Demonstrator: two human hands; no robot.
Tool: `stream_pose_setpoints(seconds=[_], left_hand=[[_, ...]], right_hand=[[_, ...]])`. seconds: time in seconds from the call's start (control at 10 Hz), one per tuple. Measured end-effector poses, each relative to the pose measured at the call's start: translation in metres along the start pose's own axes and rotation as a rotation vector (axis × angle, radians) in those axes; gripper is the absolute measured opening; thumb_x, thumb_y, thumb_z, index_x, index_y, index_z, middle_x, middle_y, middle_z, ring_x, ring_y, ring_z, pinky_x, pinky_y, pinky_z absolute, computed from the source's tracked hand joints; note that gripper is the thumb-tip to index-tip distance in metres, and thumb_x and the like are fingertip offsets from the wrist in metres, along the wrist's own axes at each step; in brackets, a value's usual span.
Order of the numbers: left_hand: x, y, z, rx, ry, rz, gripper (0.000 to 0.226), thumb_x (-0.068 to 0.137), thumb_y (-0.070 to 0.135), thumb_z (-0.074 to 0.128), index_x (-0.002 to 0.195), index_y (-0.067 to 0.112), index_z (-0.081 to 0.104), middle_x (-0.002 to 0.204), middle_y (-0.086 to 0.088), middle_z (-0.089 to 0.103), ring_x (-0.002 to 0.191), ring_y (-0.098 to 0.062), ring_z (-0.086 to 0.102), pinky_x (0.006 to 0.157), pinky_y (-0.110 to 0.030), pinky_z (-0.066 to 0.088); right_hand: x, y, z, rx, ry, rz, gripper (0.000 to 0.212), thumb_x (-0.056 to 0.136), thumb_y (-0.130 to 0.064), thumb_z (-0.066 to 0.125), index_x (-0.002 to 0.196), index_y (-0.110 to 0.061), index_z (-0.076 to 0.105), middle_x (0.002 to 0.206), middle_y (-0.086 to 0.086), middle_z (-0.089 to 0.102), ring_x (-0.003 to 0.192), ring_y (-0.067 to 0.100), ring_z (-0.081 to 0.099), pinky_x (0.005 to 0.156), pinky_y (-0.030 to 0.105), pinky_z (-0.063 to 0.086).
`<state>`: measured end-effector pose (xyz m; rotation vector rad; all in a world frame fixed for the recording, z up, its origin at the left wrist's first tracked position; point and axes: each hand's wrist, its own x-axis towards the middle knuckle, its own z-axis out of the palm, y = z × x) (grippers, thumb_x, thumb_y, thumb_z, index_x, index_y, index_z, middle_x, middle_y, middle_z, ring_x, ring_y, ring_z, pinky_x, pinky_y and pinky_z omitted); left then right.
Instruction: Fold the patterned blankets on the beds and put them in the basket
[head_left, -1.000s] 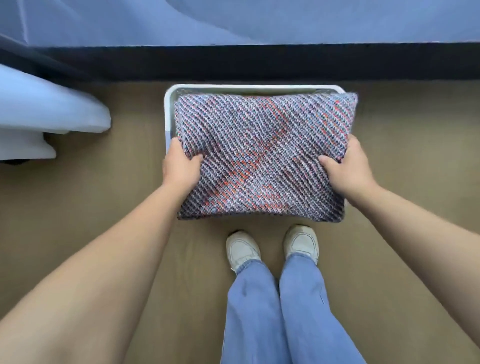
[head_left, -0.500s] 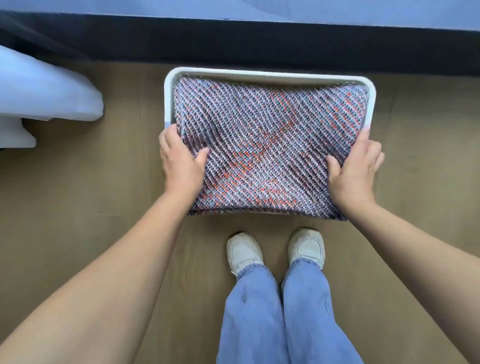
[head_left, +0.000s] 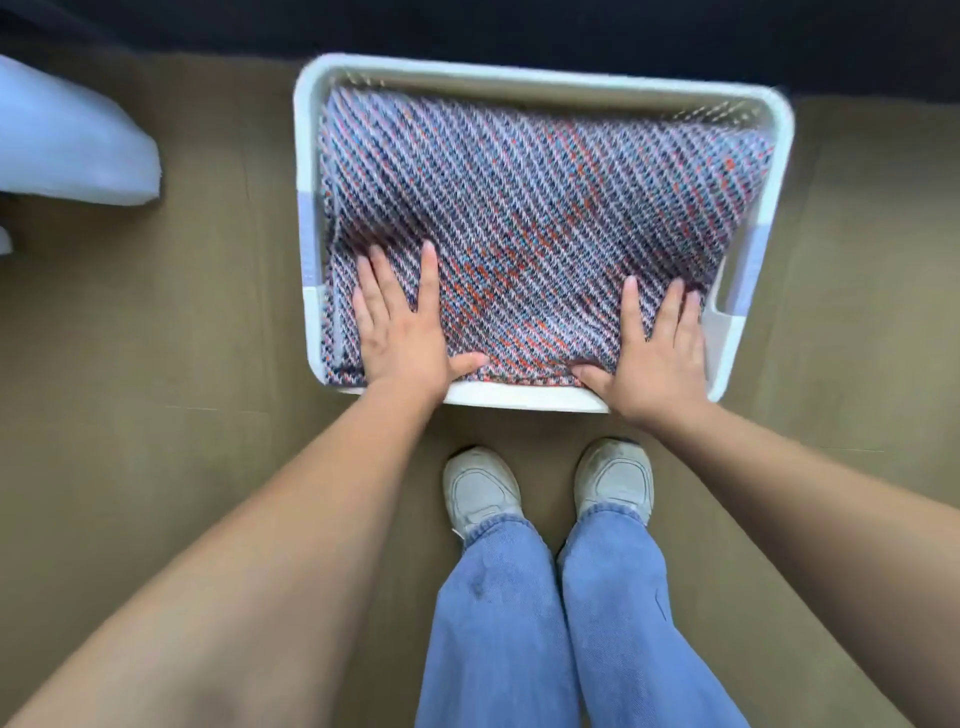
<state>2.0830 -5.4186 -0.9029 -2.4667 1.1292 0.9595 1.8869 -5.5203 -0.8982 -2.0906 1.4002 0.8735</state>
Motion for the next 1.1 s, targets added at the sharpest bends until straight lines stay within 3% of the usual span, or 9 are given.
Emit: stream_pose_setpoints(seconds=[0.2, 0.3, 0.4, 0.5, 0.6, 0.7, 0.9, 1.0, 1.1], left_hand=[[0.033, -0.001, 0.006, 0.070, -0.148, 0.030, 0.141, 0.052, 0.081, 0.060, 0.139, 0.020, -0.032, 0.145, -0.032, -0.028, 0.134, -0.042, -0.029, 0.102, -0.044, -0.024], [0.022, 0.003, -0.022, 0.078, -0.249, 0.021, 0.138, 0.056, 0.077, 0.063, 0.139, 0.021, -0.031, 0.145, -0.030, -0.029, 0.135, -0.040, -0.029, 0.109, -0.047, -0.018], [0.007, 0.013, -0.053, 0.137, -0.213, 0.015, 0.128, 0.060, 0.074, 0.064, 0.147, 0.019, -0.012, 0.153, -0.026, -0.008, 0.142, -0.039, -0.008, 0.114, -0.049, 0.000], [0.002, 0.019, -0.076, 0.132, 0.080, 0.113, 0.113, 0.063, 0.076, 0.058, 0.148, 0.022, 0.005, 0.156, -0.015, 0.009, 0.143, -0.035, 0.005, 0.113, -0.052, 0.007], [0.020, 0.011, -0.078, 0.172, 0.116, 0.184, 0.119, 0.058, 0.084, 0.049, 0.146, 0.031, -0.009, 0.156, -0.014, -0.013, 0.141, -0.038, -0.013, 0.111, -0.056, -0.002], [0.048, -0.003, -0.059, 0.234, 0.002, 0.165, 0.136, 0.044, 0.091, 0.049, 0.141, 0.033, -0.026, 0.151, -0.018, -0.026, 0.138, -0.040, -0.022, 0.110, -0.056, -0.008], [0.070, -0.006, -0.043, 0.319, -0.029, 0.165, 0.145, 0.027, 0.100, 0.035, 0.137, 0.033, -0.032, 0.152, -0.019, -0.023, 0.139, -0.042, -0.018, 0.109, -0.059, -0.007], [0.035, 0.002, -0.075, 0.327, -0.117, 0.104, 0.140, 0.037, 0.096, 0.043, 0.142, 0.031, -0.024, 0.153, -0.017, -0.020, 0.139, -0.044, -0.014, 0.110, -0.058, -0.004], [-0.020, 0.004, -0.103, 0.235, -0.262, 0.113, 0.112, 0.064, 0.084, 0.044, 0.148, 0.024, 0.003, 0.155, -0.017, 0.009, 0.141, -0.040, 0.006, 0.112, -0.053, 0.011]], right_hand=[[0.040, -0.003, 0.014, -0.035, -0.121, 0.009, 0.119, 0.069, -0.073, 0.054, 0.142, -0.023, -0.025, 0.151, 0.023, -0.024, 0.139, 0.040, -0.019, 0.113, 0.048, -0.008], [0.026, -0.003, -0.008, 0.008, -0.104, -0.021, 0.113, 0.070, -0.066, 0.061, 0.146, -0.023, -0.011, 0.153, 0.023, -0.012, 0.141, 0.040, -0.010, 0.115, 0.047, -0.002], [0.005, -0.004, -0.039, 0.133, 0.255, -0.193, 0.094, 0.064, -0.046, 0.077, 0.139, -0.011, 0.031, 0.145, 0.025, 0.024, 0.135, 0.041, 0.018, 0.113, 0.050, 0.014], [0.006, -0.006, -0.066, 0.094, 0.351, -0.341, 0.111, 0.054, -0.050, 0.082, 0.144, -0.018, 0.023, 0.150, 0.023, 0.017, 0.139, 0.041, 0.011, 0.113, 0.050, 0.005], [0.031, -0.007, -0.078, -0.039, 0.261, -0.301, 0.138, 0.044, -0.069, 0.076, 0.145, -0.032, -0.010, 0.155, 0.018, -0.013, 0.141, 0.036, -0.014, 0.110, 0.048, -0.011], [0.060, -0.002, -0.070, -0.198, 0.120, -0.282, 0.148, 0.039, -0.078, 0.070, 0.139, -0.032, -0.029, 0.151, 0.018, -0.028, 0.138, 0.035, -0.026, 0.109, 0.050, -0.014], [0.082, -0.015, -0.056, -0.418, 0.032, -0.216, 0.154, 0.039, -0.080, 0.068, 0.136, -0.021, -0.037, 0.149, 0.022, -0.030, 0.137, 0.039, -0.025, 0.111, 0.053, -0.009], [0.042, -0.031, -0.076, -0.342, 0.016, -0.154, 0.132, 0.062, -0.055, 0.077, 0.145, -0.015, -0.018, 0.153, 0.022, -0.016, 0.142, 0.037, -0.014, 0.114, 0.051, -0.002], [-0.013, -0.030, -0.094, -0.289, -0.004, -0.232, 0.073, 0.080, -0.034, 0.063, 0.139, -0.008, 0.029, 0.149, 0.017, 0.026, 0.141, 0.030, 0.016, 0.114, 0.048, 0.013]])
